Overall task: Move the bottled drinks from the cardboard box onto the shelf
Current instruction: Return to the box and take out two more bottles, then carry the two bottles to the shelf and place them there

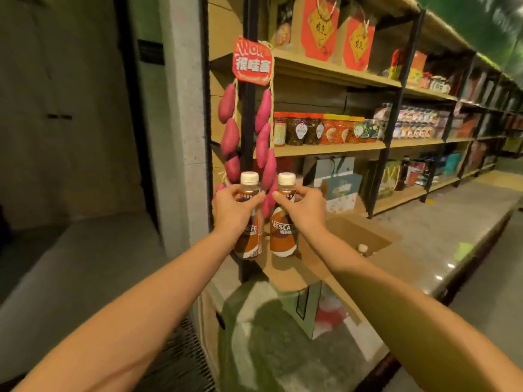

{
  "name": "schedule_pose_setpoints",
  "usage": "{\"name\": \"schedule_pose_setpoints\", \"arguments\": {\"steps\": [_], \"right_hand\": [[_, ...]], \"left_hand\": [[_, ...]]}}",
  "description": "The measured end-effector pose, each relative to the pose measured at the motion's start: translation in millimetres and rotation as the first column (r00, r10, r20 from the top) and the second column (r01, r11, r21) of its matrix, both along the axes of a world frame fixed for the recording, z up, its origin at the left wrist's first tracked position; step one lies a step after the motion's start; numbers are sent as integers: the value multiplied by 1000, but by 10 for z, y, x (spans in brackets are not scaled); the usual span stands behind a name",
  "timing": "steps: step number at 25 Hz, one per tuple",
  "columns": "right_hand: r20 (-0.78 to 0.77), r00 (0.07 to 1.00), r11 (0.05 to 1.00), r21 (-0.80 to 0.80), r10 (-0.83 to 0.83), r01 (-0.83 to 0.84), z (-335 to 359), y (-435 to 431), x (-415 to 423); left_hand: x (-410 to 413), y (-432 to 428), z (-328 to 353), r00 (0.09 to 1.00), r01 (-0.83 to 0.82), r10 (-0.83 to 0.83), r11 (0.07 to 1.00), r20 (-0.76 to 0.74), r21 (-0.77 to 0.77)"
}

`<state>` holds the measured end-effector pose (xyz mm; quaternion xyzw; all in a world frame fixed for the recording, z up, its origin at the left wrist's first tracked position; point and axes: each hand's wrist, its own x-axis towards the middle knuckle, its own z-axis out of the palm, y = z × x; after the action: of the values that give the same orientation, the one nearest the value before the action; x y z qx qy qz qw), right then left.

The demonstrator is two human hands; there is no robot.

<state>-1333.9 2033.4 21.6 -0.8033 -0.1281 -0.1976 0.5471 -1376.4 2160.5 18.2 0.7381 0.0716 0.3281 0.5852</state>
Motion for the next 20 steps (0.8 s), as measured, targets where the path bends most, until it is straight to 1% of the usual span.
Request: {"name": "schedule_pose_setpoints", "arguments": {"steps": [2, 5, 9, 12, 15, 17, 20], "right_hand": [[-6, 992, 992, 13, 123, -123, 34, 429, -301], [11, 962, 961, 24, 274, -275, 103, 1121, -853], [-20, 873, 872, 52, 488, -487, 112, 2173, -1948], [-4, 767, 766, 52, 642, -641, 44, 2904, -3071], [-23, 622, 622, 77, 783, -779, -20, 3543, -4281], [-18, 522, 521, 78, 853, -850, -37, 3970, -5124], [-3, 387, 385, 97, 922, -918, -44, 4494, -6195]], "left_hand": [[-461, 381, 50, 993, -120, 120, 993, 7, 21], [-1200, 1004, 71, 951, -309, 309, 949, 4, 66], [-2530, 1824, 40, 840, -540, 542, 838, -4, 76], [-3790, 2329, 14, 748, -657, 663, 746, -28, 110], [-5111, 2769, -15, 648, -753, 759, 650, -63, 98], [-6036, 3010, -30, 545, -830, 836, 548, -59, 102], [-7170, 3335, -40, 407, -902, 908, 416, -95, 117]]}}
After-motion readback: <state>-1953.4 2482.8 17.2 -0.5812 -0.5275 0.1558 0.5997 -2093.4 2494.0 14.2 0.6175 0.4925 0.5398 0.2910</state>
